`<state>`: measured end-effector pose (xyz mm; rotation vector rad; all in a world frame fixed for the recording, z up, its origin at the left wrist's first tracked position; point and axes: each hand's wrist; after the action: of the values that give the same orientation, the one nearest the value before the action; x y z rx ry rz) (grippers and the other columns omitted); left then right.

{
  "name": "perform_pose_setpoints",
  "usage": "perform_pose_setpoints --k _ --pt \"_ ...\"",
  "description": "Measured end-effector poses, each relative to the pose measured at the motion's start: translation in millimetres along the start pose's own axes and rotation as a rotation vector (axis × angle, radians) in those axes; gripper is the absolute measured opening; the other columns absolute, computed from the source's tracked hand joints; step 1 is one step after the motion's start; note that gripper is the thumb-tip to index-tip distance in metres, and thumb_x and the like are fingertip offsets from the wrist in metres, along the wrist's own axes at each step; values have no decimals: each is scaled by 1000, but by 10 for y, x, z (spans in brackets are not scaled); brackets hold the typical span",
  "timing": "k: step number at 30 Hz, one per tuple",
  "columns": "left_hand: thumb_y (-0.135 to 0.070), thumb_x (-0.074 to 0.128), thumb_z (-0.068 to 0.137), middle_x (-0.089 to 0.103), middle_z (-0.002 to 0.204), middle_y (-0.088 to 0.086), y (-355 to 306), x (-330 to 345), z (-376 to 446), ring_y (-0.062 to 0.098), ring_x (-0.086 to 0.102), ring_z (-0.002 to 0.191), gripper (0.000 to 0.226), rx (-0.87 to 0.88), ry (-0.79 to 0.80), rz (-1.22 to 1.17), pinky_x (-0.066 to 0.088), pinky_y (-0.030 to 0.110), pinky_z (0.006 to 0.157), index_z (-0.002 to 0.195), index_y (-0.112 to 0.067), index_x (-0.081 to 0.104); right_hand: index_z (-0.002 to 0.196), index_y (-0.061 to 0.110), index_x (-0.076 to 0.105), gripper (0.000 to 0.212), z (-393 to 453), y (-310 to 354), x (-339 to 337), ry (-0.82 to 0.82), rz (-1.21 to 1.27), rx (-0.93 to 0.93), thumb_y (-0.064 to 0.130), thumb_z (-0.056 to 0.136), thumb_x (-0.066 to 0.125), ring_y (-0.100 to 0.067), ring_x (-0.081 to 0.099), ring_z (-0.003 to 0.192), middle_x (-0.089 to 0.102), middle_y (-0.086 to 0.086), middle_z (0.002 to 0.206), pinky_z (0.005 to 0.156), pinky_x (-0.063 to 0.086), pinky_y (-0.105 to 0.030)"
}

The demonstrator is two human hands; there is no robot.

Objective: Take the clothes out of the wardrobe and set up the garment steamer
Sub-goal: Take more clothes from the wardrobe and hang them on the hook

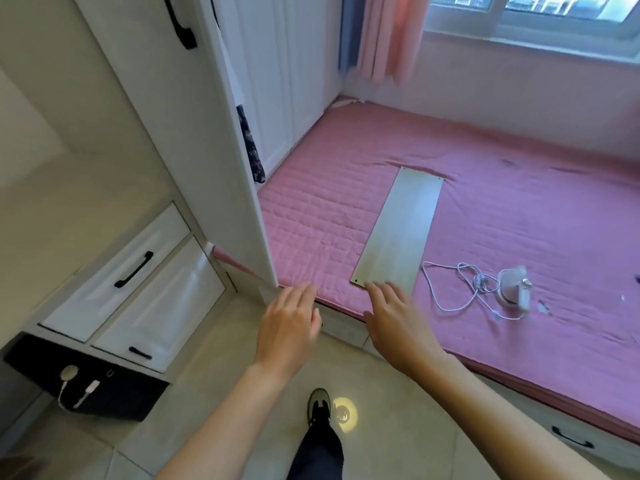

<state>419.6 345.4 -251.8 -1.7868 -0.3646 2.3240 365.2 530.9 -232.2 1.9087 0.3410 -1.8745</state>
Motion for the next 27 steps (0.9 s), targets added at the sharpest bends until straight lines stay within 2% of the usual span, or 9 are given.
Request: perform_pose_setpoints --k 3,6,11,16,23,27 --pt "-18 68 83 57 135 9 36 48 477 24 54 125 54 21 16 11 37 36 107 133 -7 53 132 0 49 56 460 -124 -53 5 -23 -14 18 81 66 -41 49 123 55 -18 131 100 44 -49" --pt "-24 56 92 42 149 6 97 95 935 21 37 139 56 15 87 -13 31 38 115 144 -12 40 135 0 46 62 925 -194 -136 18 -39 -27 21 81 68 -41 44 129 51 -18 137 105 40 -50" --pt "-26 50 95 35 153 5 281 129 1647 21 30 142 56 15 86 33 22 34 117 147 -13 34 142 3 39 60 1650 -288 -220 -11 -73 -71 26 90 59 -38 33 138 42 -16 145 112 28 -47" --pt "-30 46 97 26 157 3 407 164 2134 20 21 146 59 -65 96 52 20 34 118 150 -15 25 149 8 22 58 2274 -371 -298 -8 -35 -143 30 99 42 -32 15 145 25 -11 156 118 14 -41" --pt "-32 42 98 19 159 2 601 215 2726 19 14 147 59 -254 67 68 19 33 119 152 -16 20 148 8 26 56 3174 -536 -410 -3 -24 -295 29 99 42 -33 20 144 32 -12 152 116 20 -42" --pt "-28 46 97 26 157 2 627 211 3064 19 18 146 58 -358 1 81 23 32 118 150 -15 27 142 4 37 51 3639 -624 -472 -34 -25 -412 22 95 49 -35 29 140 43 -14 144 112 29 -42"
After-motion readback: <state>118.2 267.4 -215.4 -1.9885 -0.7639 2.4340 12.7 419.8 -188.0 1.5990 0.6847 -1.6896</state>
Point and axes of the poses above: each hand's wrist, its own z-axis towards the middle knuckle, its own x-axis out of the palm, y = z × x
